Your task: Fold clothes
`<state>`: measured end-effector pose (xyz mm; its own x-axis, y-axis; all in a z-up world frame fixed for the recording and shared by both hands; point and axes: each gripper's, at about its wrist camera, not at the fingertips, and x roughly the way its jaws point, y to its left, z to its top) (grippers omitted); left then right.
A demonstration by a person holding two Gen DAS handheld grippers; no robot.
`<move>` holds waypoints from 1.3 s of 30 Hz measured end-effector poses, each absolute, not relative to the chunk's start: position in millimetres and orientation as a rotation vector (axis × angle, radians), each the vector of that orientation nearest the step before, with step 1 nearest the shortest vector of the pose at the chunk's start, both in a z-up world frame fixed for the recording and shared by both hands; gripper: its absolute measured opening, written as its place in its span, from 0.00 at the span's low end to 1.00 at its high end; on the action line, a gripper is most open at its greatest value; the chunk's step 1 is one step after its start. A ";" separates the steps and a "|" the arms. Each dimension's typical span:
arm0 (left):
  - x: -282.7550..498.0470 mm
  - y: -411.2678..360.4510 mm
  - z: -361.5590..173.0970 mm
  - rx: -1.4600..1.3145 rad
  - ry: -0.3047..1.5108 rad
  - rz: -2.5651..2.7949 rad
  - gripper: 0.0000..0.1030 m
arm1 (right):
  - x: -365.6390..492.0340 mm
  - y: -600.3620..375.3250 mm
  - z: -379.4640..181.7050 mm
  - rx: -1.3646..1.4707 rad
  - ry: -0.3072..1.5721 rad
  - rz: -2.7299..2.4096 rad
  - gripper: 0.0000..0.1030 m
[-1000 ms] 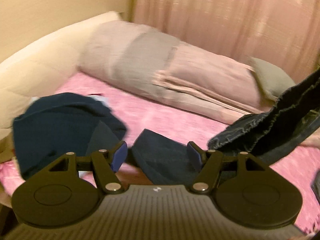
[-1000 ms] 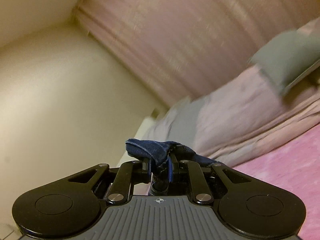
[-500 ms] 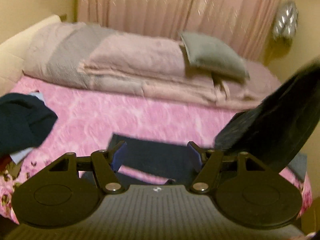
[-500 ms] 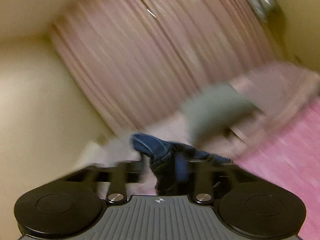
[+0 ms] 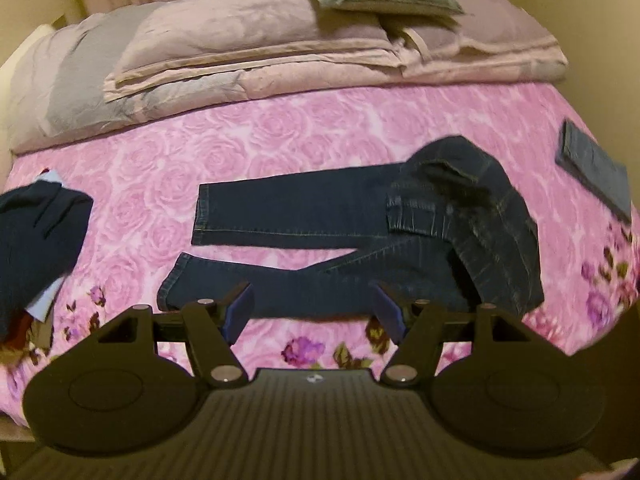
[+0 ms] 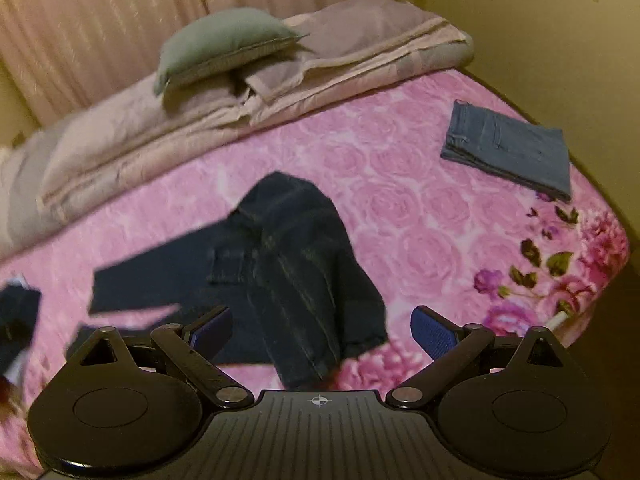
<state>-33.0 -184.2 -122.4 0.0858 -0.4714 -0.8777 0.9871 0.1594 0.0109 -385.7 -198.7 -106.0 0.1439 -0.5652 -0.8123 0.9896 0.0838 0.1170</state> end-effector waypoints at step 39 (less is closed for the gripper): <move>23.2 -97.3 -102.8 0.859 0.711 -1.389 0.61 | -245.9 -65.9 -132.5 0.718 0.782 -1.358 0.95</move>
<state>23.2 -97.3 -102.8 0.0721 -0.5301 -0.8449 0.9953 -0.0167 0.0954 -245.9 -65.9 -132.5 0.0475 -0.5609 -0.8265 0.9964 0.0844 0.0000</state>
